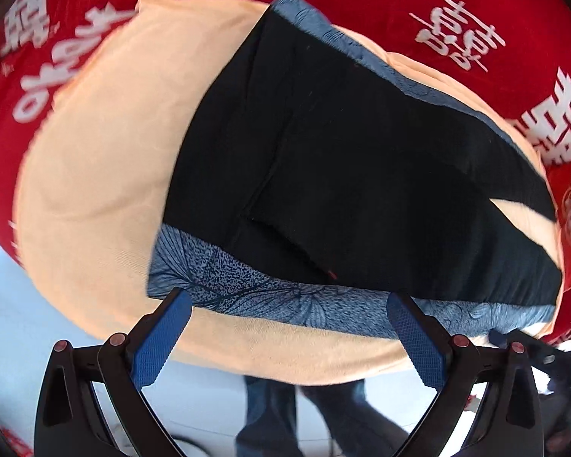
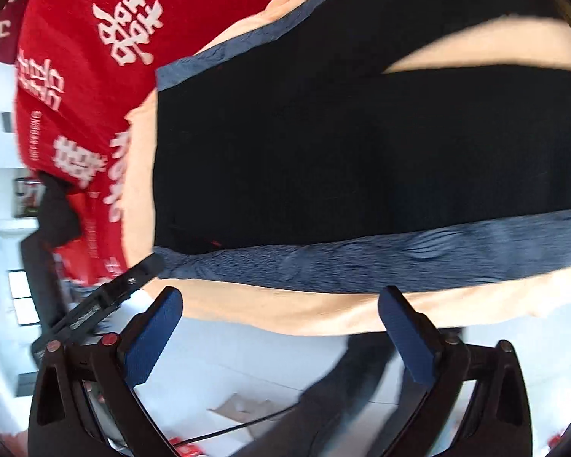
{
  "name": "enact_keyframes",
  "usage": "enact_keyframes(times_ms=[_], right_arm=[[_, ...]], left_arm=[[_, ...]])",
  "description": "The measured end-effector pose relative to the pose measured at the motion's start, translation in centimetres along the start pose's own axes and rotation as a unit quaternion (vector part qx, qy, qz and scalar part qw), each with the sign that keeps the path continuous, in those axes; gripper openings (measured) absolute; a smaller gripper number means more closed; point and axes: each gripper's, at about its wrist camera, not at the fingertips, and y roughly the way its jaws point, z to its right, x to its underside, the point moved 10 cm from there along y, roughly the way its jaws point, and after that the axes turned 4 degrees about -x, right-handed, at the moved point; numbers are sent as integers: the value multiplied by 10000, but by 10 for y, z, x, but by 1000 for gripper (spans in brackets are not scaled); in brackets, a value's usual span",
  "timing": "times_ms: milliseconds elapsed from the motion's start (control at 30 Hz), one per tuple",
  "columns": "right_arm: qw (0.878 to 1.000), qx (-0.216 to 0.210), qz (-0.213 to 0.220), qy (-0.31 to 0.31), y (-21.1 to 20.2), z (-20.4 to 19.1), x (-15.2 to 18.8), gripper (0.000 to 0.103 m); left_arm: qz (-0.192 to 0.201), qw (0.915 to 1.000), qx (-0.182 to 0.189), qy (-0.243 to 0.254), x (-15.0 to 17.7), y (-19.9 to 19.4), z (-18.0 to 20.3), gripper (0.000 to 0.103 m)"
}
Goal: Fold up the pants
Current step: 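Grasp the patterned cuff with the left gripper while the right gripper grasps the other cuff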
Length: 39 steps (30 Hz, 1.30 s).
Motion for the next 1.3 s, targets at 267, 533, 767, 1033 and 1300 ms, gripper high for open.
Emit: enact_keyframes(times_ms=[267, 533, 767, 1033, 1300], right_arm=[[9868, -1315, -563, 754, 75, 25, 39, 62], [9677, -2114, 111, 1370, 77, 30, 15, 62], [9721, -2195, 254, 791, 49, 7, -3, 62], [9612, -2193, 568, 1574, 39, 73, 8, 62], [9325, -2462, 937, 2470, 19, 97, 25, 62]], left_arm=[[-251, 9964, 654, -479, 24, 34, -15, 103], [-398, 9857, 1185, -1128, 14, 47, -10, 103], [-328, 9828, 1061, -1478, 3, 57, -8, 95], [-197, 9904, 771, -1128, -5, 56, -5, 61], [-427, 9882, 990, -1084, 0, 57, -10, 45]])
